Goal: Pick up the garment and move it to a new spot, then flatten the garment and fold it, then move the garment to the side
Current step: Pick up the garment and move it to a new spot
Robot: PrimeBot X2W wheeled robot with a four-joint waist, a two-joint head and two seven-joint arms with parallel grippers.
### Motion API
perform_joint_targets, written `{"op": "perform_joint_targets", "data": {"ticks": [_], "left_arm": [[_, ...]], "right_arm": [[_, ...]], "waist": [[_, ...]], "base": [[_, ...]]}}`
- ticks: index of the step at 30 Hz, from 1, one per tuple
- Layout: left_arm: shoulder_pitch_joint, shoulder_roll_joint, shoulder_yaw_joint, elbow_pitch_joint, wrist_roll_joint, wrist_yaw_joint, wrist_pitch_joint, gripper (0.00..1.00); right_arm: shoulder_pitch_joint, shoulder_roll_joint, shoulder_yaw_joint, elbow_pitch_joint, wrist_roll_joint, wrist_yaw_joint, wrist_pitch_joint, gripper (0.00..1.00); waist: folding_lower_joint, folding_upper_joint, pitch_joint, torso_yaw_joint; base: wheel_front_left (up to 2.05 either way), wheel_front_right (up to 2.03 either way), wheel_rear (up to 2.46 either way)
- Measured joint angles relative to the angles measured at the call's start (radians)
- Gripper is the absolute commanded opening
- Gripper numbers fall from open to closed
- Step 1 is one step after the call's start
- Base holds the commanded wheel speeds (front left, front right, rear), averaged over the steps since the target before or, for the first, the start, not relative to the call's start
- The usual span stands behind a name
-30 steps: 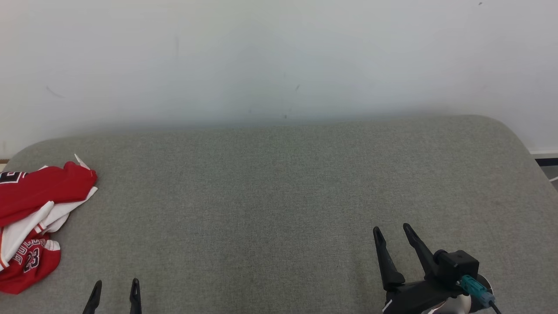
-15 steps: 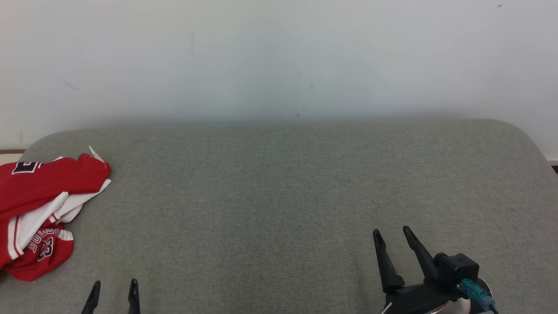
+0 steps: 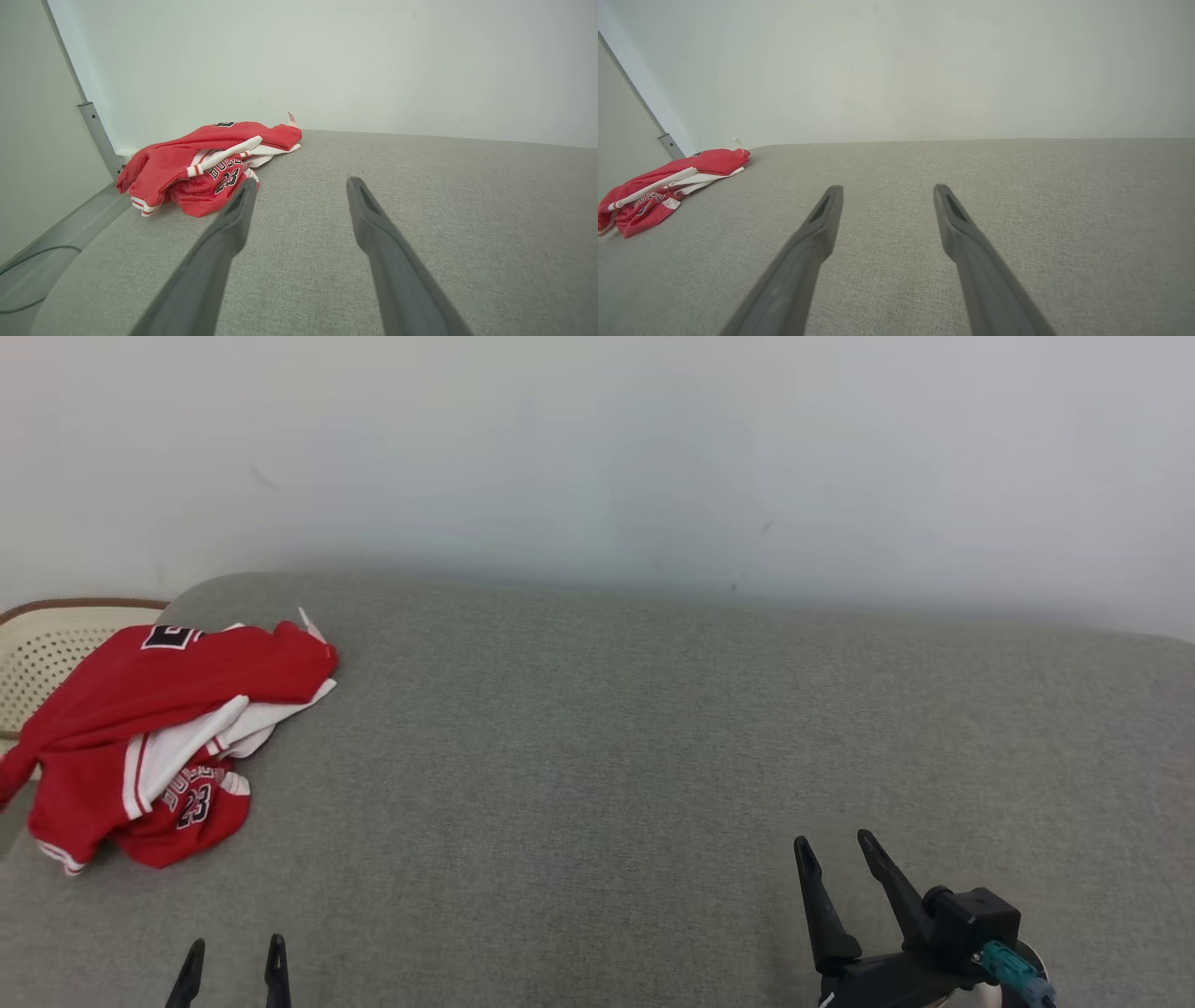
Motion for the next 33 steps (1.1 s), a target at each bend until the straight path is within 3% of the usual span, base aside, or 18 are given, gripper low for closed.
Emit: {"op": "perform_joint_targets", "data": {"ticks": [15,33], "left_arm": [[0.015,0.003,0.028,0.002,-0.013,0.028,0.0,1.0],[0.035,0.012,0.038,-0.003,-0.021,0.054,0.0,1.0]], "right_arm": [[0.001,0.004,0.034,0.017,0.005,0.0,-0.008,1.0],[0.003,0.007,0.064,0.033,0.02,0.0,-0.021,1.0]], "waist": [[0.0,-0.0001,-0.018,0.153],[0.0,0.0,-0.036,0.272]], "base": [[0.0,0.0,0.0],[0.0,0.0,0.0]]}}
